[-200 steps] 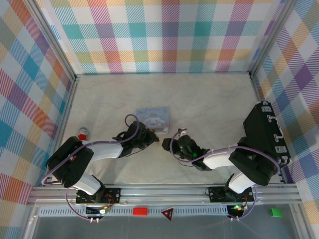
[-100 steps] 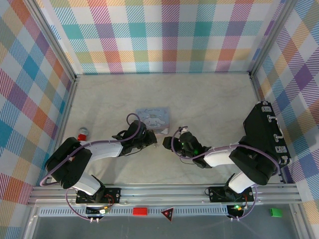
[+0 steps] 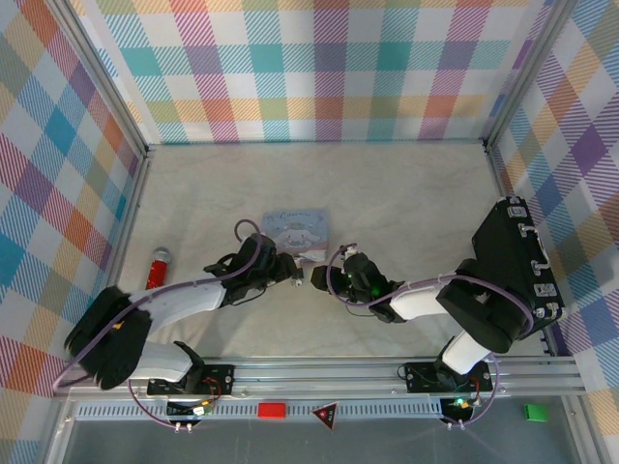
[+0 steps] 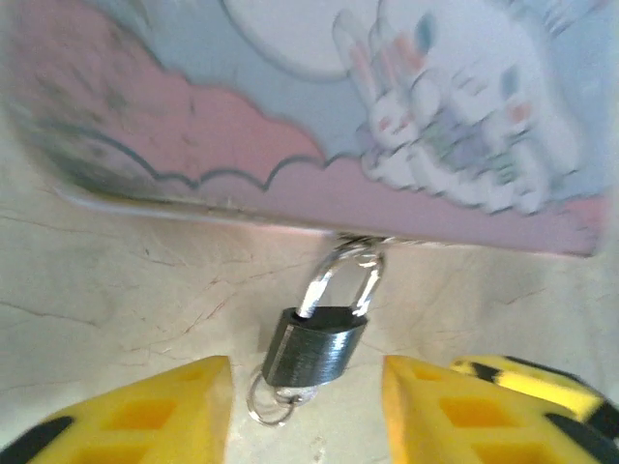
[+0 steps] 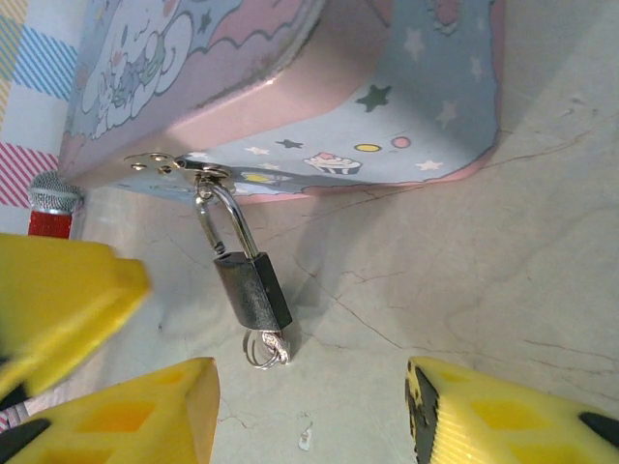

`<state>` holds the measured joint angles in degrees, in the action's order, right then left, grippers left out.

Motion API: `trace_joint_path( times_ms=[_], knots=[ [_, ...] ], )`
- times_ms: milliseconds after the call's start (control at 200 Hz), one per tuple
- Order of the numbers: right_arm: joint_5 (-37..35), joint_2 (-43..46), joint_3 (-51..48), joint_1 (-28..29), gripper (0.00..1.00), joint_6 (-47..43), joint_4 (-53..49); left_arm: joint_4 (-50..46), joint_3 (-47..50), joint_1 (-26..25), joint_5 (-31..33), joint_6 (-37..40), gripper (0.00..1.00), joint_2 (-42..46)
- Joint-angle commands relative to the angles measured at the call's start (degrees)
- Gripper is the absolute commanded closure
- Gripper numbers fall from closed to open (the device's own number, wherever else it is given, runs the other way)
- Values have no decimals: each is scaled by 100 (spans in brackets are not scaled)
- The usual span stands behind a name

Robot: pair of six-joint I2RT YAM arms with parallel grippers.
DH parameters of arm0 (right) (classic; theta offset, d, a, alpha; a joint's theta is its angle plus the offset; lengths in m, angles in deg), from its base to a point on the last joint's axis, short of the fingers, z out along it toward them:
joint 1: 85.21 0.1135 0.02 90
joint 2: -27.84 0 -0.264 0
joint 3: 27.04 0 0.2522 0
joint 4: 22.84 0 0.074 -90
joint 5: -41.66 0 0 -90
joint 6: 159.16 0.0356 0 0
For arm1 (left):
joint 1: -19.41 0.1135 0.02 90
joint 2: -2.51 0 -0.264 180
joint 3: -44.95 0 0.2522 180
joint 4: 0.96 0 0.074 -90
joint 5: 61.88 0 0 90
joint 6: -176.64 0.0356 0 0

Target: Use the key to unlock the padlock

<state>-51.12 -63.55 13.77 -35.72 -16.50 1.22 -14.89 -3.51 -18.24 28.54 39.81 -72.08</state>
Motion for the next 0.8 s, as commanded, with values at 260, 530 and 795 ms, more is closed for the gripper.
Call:
trace_joint_path(
  times_ms=[260,530,795],
  knots=[
    [472,-537,563,-25,48,-618,-36,-1231,-1058,1400,-279,1580,39,353],
    [533,-872,801,-23,49,-857,-126,-1365,-1659,1646,-658,2001,31,-602],
    [656,-1105,1130,-23,50,-1111,-491,-1240,-1837,1655,-816,1964,31,-1220]
  ],
)
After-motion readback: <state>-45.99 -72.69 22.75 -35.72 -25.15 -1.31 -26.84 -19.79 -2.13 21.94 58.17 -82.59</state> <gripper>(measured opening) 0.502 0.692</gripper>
